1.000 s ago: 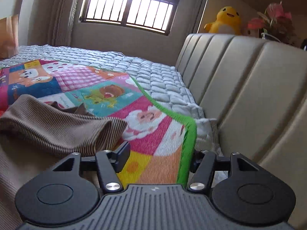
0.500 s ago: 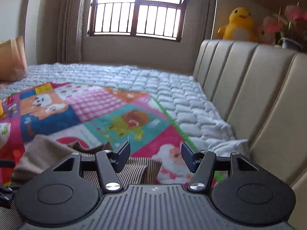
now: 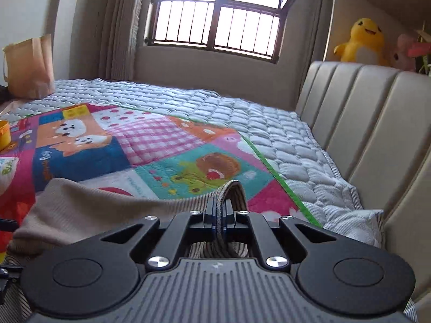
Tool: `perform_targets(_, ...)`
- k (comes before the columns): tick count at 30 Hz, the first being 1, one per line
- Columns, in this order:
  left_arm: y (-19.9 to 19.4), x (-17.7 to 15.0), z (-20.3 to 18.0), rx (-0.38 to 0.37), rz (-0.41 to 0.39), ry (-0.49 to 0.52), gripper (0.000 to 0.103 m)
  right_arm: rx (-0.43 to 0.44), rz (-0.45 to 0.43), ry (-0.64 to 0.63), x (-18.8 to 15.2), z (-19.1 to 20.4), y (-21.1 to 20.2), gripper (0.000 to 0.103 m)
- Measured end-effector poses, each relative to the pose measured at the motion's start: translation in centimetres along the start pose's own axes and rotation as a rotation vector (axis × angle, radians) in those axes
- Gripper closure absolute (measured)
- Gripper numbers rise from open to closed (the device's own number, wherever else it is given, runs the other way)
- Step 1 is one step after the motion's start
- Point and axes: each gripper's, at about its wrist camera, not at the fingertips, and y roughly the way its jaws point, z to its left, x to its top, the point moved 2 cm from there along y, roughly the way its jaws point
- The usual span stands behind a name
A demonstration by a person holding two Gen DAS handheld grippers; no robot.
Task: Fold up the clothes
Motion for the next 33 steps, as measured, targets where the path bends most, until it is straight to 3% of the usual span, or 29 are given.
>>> perform_targets(4,0.1,-0.1,0.2,-0.004,0.002,-0.007,0.000,-0.029,0.097,0.018,-4.3,-1.2,2.9,0.095)
perform_targets(7,-0.1,0.0,0.4,-0.010,-0.007,-0.015,0.000,-0.031,0.084,0.037,-4.6,-1.7,2.8,0.085)
perform_targets(9,-1.0,0.2,0.6,-0.034,-0.064,-0.030,0.000,-0.036,0.080,0.046,-3.9,-1.9,2.3,0.076)
perform_targets(12,-3.0,0.8,0.9,-0.163,-0.201,-0.071,0.000,-0.048,-0.013,0.046,-2.6,-1.9,0.0,0.071)
perform_targets(14,-3.3,1.0,0.9,-0.234,-0.239,-0.094,0.000,-0.008,-0.075,0.067,-2.3,-1.7,-1.5,0.071)
perform_targets(17,-1.2,0.8,0.4,-0.198,-0.148,-0.080,0.000,0.100,-0.071,0.083,-2.8,-0.6,-1.8,0.069)
perform_targets(20,0.2,0.5,1.0,-0.148,-0.063,-0.101,0.000,0.101,0.038,0.084,-4.8,0.3,0.0,0.068)
perform_targets(22,0.2,0.5,1.3,-0.154,-0.060,-0.115,0.000,0.102,0.063,0.107,-6.2,0.0,0.8,0.068)
perform_targets(26,0.4,0.1,1.3,-0.133,-0.041,-0.096,0.000,0.097,0.101,0.122,-5.4,0.0,0.6,0.068)
perform_targets(33,0.3,0.1,1.4,-0.131,-0.038,-0.100,0.000,0.122,0.041,0.110,-1.3,0.9,1.0,0.067)
